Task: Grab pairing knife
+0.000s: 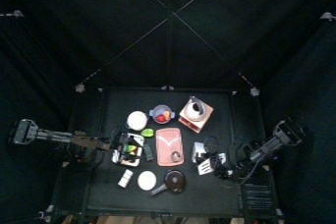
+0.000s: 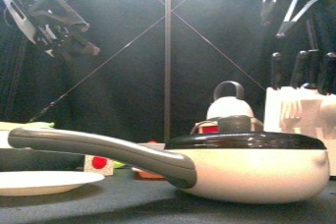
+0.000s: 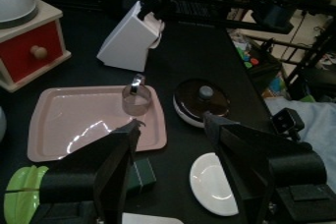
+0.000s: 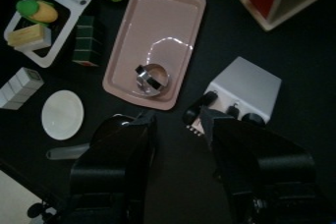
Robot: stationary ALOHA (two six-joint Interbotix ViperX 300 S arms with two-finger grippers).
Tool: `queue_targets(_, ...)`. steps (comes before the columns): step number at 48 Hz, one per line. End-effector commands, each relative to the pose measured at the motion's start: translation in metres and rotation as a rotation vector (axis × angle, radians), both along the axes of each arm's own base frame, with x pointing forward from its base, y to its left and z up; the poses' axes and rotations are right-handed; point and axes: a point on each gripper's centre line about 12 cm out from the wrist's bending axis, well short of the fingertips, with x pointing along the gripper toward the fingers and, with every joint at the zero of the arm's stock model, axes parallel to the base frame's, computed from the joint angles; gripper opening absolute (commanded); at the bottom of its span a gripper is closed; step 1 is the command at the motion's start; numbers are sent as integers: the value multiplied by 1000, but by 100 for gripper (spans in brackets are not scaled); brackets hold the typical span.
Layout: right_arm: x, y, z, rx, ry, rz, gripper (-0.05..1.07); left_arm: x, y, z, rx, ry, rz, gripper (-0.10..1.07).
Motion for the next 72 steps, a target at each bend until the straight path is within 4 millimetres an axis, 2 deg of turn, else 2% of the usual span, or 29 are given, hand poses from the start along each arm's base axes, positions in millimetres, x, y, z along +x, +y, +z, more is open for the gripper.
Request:
queue_targets(1, -6, 6, 14, 4, -22, -37, 79, 2, 0, 6, 1, -21, -1, 91)
queue_targets(9, -15, 20, 12, 2, 1, -108, 79, 3, 0, 8, 1, -25, -3, 91)
queue_targets(17, -24, 25, 7, 8, 80, -189, 79, 4, 0, 9, 1, -31, -4, 91)
queue_targets(33, -12, 49, -10, 16, 99, -275, 78, 1, -2, 3, -9, -16, -11, 91)
queue_targets(39, -10, 54, -23, -8, 124, -283, 78, -1, -3, 0, -16, -8, -11, 91)
queue_targets(56, -12, 54, -48, -12, 172, -274, 78, 0, -3, 2, -23, -16, -10, 91)
queue_targets(72, -10, 41, -66, -15, 180, -306, 78, -1, -4, 0, -28, -10, -9, 91)
